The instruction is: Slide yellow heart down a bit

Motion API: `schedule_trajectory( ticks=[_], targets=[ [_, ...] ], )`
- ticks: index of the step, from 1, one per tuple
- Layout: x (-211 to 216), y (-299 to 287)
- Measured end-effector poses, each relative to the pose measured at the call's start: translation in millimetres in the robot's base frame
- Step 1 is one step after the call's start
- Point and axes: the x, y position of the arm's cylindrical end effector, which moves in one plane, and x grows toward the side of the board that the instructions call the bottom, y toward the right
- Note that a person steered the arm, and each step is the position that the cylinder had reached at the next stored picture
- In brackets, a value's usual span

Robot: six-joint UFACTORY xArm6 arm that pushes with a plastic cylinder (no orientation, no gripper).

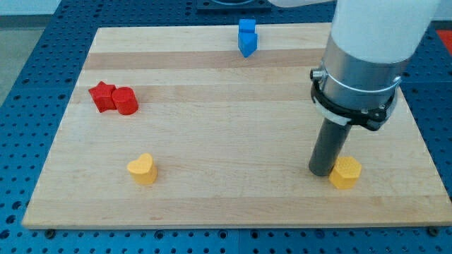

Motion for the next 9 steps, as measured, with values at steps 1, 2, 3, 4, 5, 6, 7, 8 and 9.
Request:
schedule_trajectory(
  ticks=[1, 2, 3, 4, 5, 6, 7, 8, 9],
  targets=[
    [0.0, 11.1],
    [0.0, 19.6],
    [-2.2, 20.0],
    [-36.7, -37.6],
    [-52.1, -113.7],
    [-52.1, -216.8],
    [-52.1, -292.7],
    [-50.4, -303.5],
    [-14.0, -302.0]
  ],
)
